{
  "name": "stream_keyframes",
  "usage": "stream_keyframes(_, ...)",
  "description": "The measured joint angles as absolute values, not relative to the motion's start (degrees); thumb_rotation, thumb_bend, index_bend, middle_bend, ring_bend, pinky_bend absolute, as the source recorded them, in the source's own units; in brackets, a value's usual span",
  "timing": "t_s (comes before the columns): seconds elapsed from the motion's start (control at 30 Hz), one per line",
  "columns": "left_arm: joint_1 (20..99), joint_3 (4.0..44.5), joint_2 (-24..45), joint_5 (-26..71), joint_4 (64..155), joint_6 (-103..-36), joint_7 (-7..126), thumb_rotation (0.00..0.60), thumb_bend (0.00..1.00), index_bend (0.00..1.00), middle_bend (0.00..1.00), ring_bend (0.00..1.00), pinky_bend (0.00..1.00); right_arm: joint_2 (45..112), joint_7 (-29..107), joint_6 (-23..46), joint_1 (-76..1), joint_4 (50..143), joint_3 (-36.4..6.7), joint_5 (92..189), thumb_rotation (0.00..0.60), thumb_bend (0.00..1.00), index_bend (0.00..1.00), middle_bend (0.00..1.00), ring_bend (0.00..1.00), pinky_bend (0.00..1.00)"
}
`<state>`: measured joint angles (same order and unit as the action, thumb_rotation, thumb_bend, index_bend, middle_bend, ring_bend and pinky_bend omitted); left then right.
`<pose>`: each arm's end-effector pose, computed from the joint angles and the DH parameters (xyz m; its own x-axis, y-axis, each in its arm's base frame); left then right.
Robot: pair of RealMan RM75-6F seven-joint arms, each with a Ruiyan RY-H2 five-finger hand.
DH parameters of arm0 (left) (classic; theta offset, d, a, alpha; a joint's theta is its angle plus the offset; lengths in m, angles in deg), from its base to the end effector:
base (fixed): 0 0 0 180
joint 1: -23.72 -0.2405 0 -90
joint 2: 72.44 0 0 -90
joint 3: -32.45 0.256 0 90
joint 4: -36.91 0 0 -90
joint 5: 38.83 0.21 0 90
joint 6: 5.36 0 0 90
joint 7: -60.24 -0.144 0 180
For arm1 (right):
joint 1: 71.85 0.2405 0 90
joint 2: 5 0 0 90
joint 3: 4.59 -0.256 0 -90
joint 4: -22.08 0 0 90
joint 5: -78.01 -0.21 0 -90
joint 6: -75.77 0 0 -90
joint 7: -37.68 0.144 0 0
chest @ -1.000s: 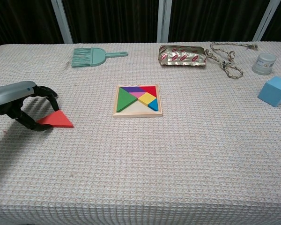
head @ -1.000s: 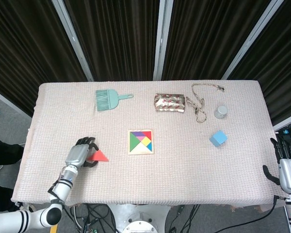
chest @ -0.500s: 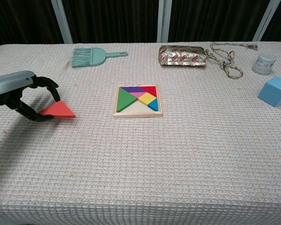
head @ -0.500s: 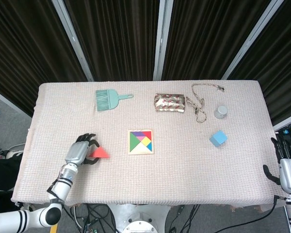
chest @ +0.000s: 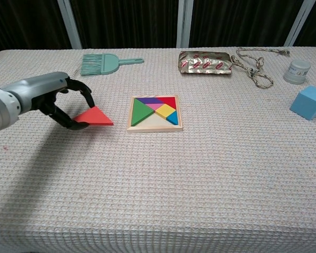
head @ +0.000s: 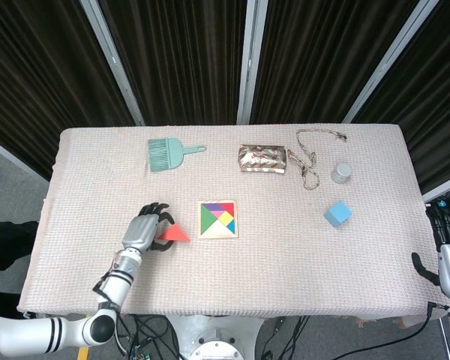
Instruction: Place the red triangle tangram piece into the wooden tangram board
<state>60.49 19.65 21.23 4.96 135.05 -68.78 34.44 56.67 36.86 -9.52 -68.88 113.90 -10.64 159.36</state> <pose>-0.1441 0.2950 -0.0368 0.1106 0.4183 0.9015 0.9938 -0.0389 -0.1039 -0.3270 -0.1817 0.1874 0.4462 0.0453 0.8938 -0.8922 0.1005 0.4403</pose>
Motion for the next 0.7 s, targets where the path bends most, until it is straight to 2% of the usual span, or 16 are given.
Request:
stream_keyframes(0.3,64.5,17.2,27.3,0.8,130.3,-67.9,33.0,0.6,0.31,0.41,0.12,0.0,0.0,56.8,36.8,-10.2,-69.2,113.9,-10.6,159.6,0.6,0.25,0.0,0.0,0.0,0.0)
stream_keyframes(0.7,69.0,13.9,32.7,-3.7,128.8,-72.3,26.9,0.6,0.32,0.43,0.12,0.0,0.0,57.0,37.7,-11.3,-69.6,113.4,-10.7,160.2,0.6,0.25,0.0,0.0,0.0,0.0)
